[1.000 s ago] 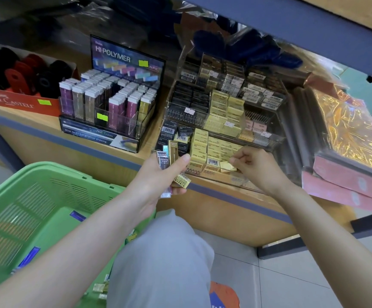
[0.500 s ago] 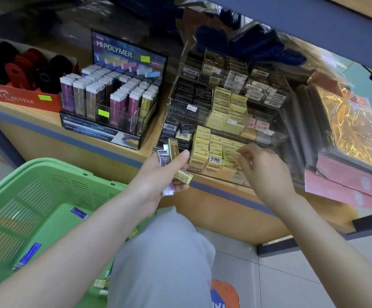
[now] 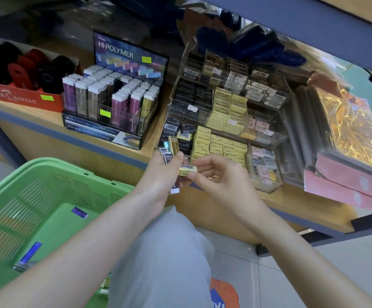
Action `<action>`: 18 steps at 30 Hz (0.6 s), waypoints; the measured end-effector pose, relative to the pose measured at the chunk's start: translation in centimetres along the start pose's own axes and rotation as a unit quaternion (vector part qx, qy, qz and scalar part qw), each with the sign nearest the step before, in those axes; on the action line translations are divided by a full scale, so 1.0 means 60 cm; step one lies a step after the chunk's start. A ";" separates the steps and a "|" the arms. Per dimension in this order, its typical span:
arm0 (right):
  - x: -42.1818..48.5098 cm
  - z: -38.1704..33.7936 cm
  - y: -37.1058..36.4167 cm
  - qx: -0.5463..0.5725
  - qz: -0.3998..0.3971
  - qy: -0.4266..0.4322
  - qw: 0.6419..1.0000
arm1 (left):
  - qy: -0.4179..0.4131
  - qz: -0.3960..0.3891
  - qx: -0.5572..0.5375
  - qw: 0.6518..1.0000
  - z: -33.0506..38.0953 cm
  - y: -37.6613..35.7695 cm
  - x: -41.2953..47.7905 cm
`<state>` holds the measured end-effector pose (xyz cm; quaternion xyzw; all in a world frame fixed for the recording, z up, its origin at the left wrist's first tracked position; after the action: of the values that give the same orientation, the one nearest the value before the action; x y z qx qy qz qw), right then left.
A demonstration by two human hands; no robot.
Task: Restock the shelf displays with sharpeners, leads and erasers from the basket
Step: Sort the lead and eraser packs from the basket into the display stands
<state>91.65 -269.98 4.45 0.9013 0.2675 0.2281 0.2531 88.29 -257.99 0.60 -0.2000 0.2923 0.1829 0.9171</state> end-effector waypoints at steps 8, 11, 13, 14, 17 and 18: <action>0.006 0.042 0.091 -0.132 0.079 -0.039 0.987 | -0.004 -0.033 0.000 0.999 0.010 -0.007 -0.011; 0.025 0.095 0.142 -0.210 0.133 -0.077 0.965 | -0.012 -0.032 0.001 0.999 0.015 -0.002 -0.009; 0.037 0.129 0.157 -0.215 0.141 -0.096 0.962 | -0.008 -0.036 -0.004 0.999 0.014 -0.002 -0.008; 0.043 0.140 0.161 -0.213 0.143 -0.098 0.962 | -0.004 -0.038 -0.009 0.999 0.013 -0.002 -0.008; 0.057 0.148 0.162 -0.261 0.114 -0.082 0.955 | 0.011 -0.042 -0.020 0.999 0.009 -0.003 -0.006; 0.060 0.147 0.160 -0.289 0.094 -0.074 0.950 | 0.016 -0.042 -0.022 0.999 0.008 -0.003 -0.005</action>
<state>102.72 -277.76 4.22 0.8253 0.0844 0.2508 0.4989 88.35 -257.99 1.21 -0.2351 0.2943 0.1477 0.9145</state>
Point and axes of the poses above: each hand's wrist, its own x-axis towards the middle knuckle, its own y-axis out of the back of the hand, z = x × y, the point moved 5 cm from there along x, towards the middle knuckle, and after that the axes turned 15 degrees about y, right-handed, at the moved point
